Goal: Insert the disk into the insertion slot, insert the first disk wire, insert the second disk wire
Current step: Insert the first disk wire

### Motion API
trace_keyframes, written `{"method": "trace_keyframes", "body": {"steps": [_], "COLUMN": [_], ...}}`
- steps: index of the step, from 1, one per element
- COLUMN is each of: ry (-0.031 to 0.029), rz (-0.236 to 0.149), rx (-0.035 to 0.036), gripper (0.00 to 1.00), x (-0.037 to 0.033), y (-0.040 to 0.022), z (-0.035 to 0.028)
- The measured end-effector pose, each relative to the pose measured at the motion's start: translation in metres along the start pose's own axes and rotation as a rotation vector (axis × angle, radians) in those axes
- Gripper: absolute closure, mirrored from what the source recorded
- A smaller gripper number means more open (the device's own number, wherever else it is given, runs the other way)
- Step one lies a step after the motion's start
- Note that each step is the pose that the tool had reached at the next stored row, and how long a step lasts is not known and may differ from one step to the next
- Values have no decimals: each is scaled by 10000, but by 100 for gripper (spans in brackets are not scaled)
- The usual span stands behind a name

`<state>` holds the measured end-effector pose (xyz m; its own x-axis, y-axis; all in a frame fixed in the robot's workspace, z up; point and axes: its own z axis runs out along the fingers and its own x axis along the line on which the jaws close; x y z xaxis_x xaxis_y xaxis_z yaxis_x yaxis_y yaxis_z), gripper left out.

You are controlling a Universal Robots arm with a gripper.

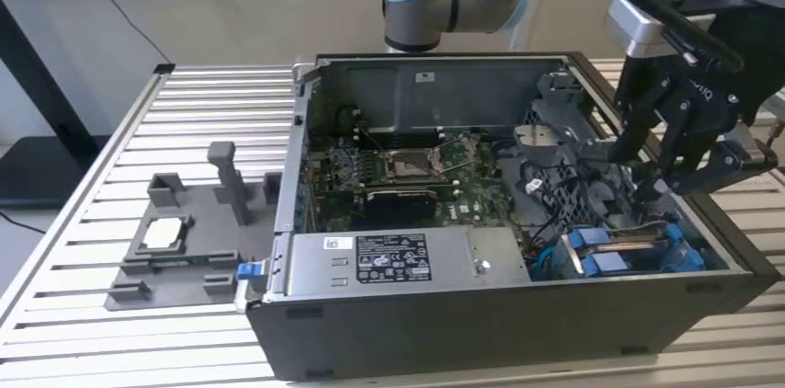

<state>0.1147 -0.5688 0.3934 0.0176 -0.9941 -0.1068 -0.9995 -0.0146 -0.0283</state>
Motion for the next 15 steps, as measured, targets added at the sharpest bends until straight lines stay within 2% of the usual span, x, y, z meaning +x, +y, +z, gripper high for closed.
{"method": "trace_keyframes", "body": {"steps": [2,3,6,7,11,12,13,15], "ry": [2,1,-9,-9,-10,-9,-2,15], "rz": [-53,-79,-173,-283,-505,-554,-596,-650], "rx": [356,497,750,989,1510,1609,1673,1694], "gripper": [47,47,47,47,47,47,47,47], "x": [1,0,-18,-29,-45,-52,-60,-71], "y": [8,13,22,22,22,24,28,37], "z": [1,3,20,27,39,46,57,75]}}
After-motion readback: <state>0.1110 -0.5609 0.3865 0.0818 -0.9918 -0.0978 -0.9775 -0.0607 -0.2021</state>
